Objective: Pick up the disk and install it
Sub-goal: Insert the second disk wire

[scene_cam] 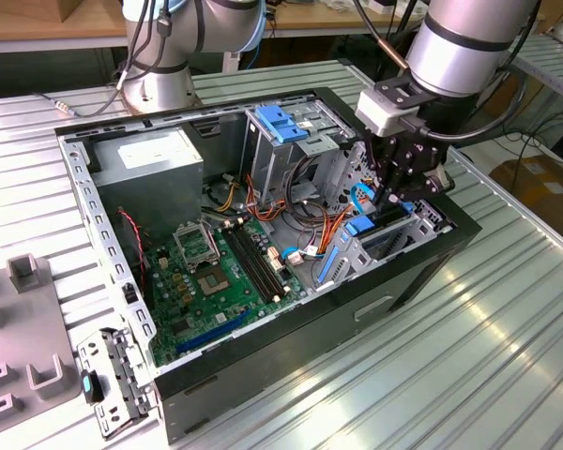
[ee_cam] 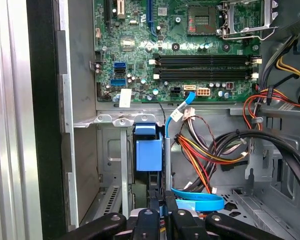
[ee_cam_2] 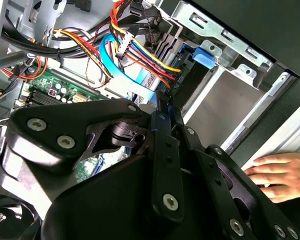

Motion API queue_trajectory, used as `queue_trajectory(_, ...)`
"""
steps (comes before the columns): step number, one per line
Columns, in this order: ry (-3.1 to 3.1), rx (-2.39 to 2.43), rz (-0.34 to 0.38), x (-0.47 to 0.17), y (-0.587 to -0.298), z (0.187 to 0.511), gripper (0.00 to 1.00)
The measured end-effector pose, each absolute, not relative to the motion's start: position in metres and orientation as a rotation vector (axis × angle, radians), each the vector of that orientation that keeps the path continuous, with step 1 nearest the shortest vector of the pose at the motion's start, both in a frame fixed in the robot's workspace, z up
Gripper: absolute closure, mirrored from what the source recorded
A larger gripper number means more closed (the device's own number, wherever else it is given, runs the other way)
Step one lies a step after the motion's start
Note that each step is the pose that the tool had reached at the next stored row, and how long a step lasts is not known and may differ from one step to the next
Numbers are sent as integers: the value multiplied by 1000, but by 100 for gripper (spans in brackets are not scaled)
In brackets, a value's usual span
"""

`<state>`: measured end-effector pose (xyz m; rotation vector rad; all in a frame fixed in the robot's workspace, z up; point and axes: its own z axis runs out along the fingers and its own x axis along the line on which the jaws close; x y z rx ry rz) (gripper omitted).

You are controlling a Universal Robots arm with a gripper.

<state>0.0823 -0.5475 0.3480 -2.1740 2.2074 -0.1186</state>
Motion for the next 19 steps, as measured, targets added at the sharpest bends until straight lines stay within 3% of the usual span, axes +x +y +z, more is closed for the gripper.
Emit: queue_trajectory(19, 2207, -2173, -117, 82, -548, 342, 84)
